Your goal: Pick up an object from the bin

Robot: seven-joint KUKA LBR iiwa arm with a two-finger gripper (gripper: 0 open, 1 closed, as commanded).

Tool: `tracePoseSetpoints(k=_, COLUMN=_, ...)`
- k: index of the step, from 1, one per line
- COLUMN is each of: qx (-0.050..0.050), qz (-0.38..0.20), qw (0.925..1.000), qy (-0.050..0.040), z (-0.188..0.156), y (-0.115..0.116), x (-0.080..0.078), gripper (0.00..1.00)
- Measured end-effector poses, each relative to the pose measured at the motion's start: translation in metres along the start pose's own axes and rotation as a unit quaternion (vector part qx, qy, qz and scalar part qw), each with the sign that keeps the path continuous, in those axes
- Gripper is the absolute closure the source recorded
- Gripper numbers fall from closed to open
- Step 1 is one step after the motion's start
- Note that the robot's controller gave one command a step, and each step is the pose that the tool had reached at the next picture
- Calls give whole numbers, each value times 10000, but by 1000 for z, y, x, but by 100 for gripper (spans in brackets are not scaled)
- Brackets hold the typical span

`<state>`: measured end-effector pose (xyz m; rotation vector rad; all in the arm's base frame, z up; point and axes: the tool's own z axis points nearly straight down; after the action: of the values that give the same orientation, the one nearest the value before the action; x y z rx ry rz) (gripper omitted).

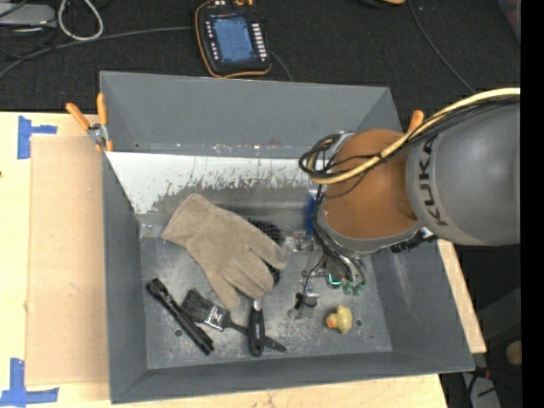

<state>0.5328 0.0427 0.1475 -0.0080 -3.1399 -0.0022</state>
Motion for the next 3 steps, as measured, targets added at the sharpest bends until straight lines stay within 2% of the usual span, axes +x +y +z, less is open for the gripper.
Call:
tracePoseSetpoints(k=2, qx=0, qz=-2, qw=10000, qy=0, z=0, y=0, x=0, gripper=0)
tracePoseSetpoints(k=3, qx=0, qz=-101, qw=9999, qy=19, z=7, y=-21, x=29, gripper=0)
